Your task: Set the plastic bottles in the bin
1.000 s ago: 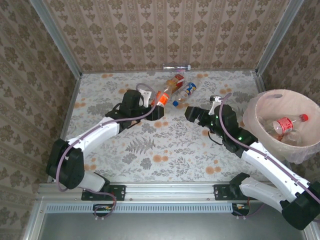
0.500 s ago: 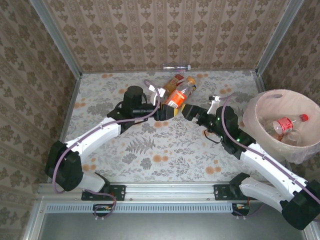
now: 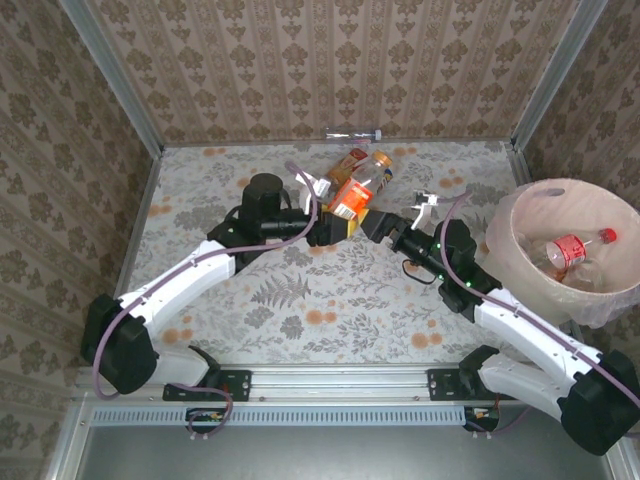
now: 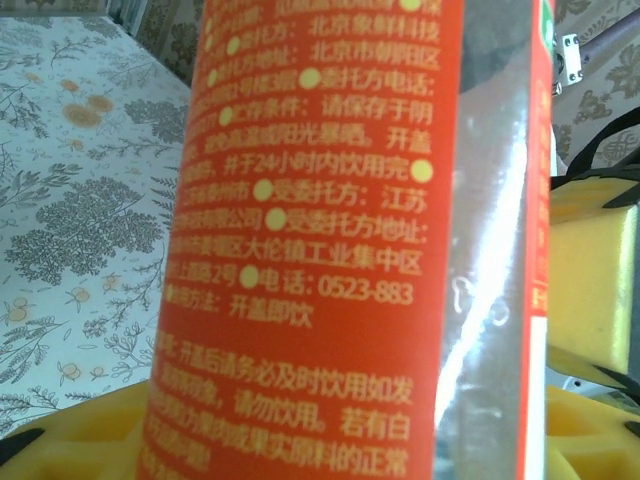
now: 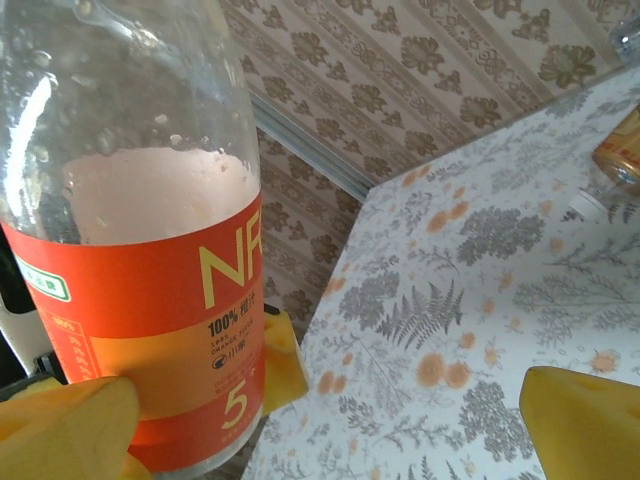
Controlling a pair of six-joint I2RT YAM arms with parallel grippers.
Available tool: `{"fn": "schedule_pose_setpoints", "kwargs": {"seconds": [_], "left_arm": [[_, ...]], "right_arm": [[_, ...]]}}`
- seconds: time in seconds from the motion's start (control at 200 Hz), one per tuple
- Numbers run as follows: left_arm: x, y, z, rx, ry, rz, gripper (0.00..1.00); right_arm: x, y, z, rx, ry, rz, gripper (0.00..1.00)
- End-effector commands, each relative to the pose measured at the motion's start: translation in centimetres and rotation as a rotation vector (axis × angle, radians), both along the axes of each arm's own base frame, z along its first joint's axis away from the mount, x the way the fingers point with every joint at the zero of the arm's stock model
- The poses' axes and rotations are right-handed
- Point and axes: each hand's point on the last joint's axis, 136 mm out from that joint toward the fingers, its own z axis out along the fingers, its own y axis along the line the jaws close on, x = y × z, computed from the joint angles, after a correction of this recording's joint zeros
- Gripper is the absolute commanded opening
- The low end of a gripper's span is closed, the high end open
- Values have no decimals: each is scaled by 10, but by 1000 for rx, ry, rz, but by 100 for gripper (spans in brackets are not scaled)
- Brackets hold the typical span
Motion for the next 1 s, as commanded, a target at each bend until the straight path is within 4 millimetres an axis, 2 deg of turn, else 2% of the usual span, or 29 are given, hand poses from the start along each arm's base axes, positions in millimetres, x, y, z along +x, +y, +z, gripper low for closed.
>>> {"fn": "schedule_pose_setpoints", "kwargs": {"seconds": [0.0,0.17,0.34,0.41,0.53,0.665,0.865,0.99], "left_arm": [[-35,-15,6,-18,-24,-144,46],[-21,-11,0,-2,13,-88,46],[-3,-2,1,-16,43,-43,45],[-9,-4,5,-34,28,-82,45],[-27,-10,4,-23,-15,-155,46],[-40,-15,2,-3,-40,-195,46],[-38,-18,-6,21,-30,-187,46],[-39,-18,-6,20,-33,-194,46]], "right_arm": [[-5,7,51,127,-165,49,100],[-16,3,77,123,-299,57,100],[-17,-14,68,49,-284,-29,100],[-10,-19,61,28,-241,-71,100],[1,-13,52,21,-183,-69,100],[7,1,65,52,-189,-14,100],[9,4,71,64,-176,1,100],[12,6,66,52,-152,-1,87]]}}
